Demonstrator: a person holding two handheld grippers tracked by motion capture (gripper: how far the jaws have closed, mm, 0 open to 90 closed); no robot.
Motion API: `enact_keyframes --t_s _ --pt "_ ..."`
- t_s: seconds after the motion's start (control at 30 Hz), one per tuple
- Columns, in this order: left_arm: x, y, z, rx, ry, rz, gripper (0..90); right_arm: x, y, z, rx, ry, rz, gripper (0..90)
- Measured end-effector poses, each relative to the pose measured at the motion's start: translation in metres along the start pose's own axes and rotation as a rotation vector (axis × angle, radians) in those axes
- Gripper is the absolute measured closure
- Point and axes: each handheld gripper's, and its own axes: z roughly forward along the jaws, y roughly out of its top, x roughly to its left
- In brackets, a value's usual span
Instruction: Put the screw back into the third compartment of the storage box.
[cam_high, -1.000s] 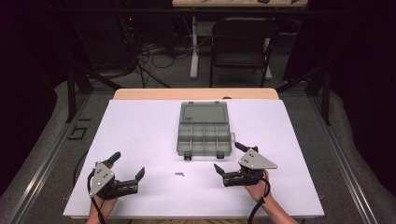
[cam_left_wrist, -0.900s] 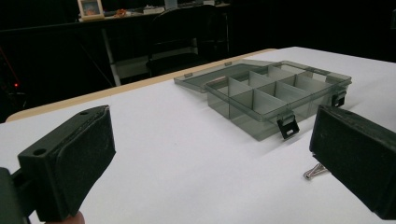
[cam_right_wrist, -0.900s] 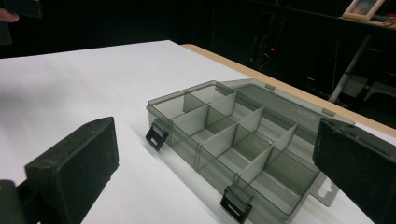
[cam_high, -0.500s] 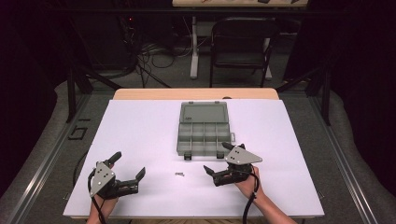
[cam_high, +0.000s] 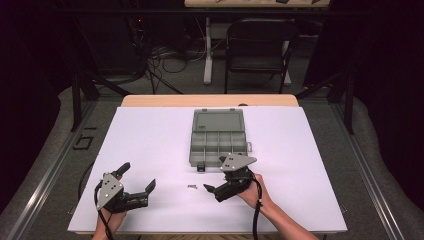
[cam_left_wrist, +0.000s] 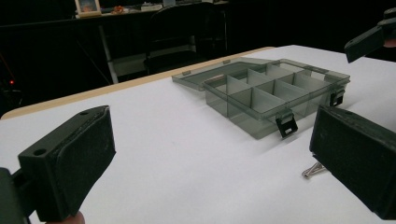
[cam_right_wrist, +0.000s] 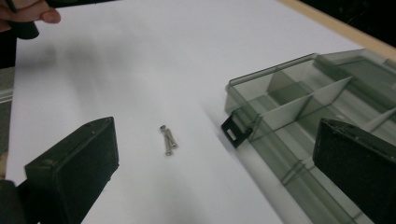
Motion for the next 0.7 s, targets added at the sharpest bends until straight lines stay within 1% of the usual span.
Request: enact_keyframes --t_s 0.03,0.13,0.17,0.2,0.23,0.27,0.3,0.33,0.37,0.4,0.53,0.57,0.63,0.67,0.7 --pt "0.0 0.0 0.0 0.002 0.0 0.001 0.0 0.001 0.002 0.004 0.025 0.015 0.004 0.0" --pt "0.0 0.0 0.0 0.006 -0.002 0.007 0.0 0.002 0.004 0.012 0.074 0.048 0.007 0.0" --pt "0.0 0.0 0.0 0.003 -0.002 0.003 0.0 0.003 0.006 0.015 0.099 0.061 0.006 0.0" --pt "0.0 0.0 0.0 0.006 -0.002 0.005 0.0 0.004 0.007 0.017 0.11 0.07 0.009 0.0" --pt "0.0 0.0 0.0 0.003 -0.002 0.0 0.0 0.005 0.009 0.02 0.126 0.085 0.001 0.0" --pt "0.0 0.0 0.0 0.007 -0.002 0.006 0.0 0.006 0.01 0.022 0.137 0.091 -0.004 0.0" --pt "0.0 0.0 0.0 0.01 -0.003 0.007 0.0 0.008 0.013 0.026 0.165 0.105 -0.004 0.0" --pt "0.0 0.0 0.0 0.01 -0.003 0.007 0.0 0.008 0.015 0.028 0.176 0.113 -0.002 0.0" --pt "0.0 0.0 0.0 0.009 -0.003 0.005 0.0 0.008 0.016 0.031 0.19 0.12 -0.004 0.0" --pt "0.0 0.0 0.0 0.009 -0.003 0.002 0.0 0.008 0.016 0.031 0.19 0.12 -0.004 0.0" --pt "0.0 0.0 0.0 0.005 0.0 0.001 0.0 0.008 0.023 0.037 0.241 0.139 -0.01 0.0" --pt "0.0 0.0 0.0 0.005 0.001 -0.004 0.0 0.009 0.025 0.041 0.265 0.145 -0.019 0.0" --pt "0.0 0.0 0.0 0.005 0.0 -0.002 0.0 0.009 0.026 0.043 0.276 0.147 -0.015 0.0" --pt "0.0 0.0 0.0 0.004 0.0 0.001 0.0 0.009 0.027 0.044 0.284 0.155 -0.025 0.0" --pt "0.0 0.0 0.0 0.004 0.0 -0.001 0.0 0.01 0.028 0.046 0.3 0.151 -0.012 0.0"
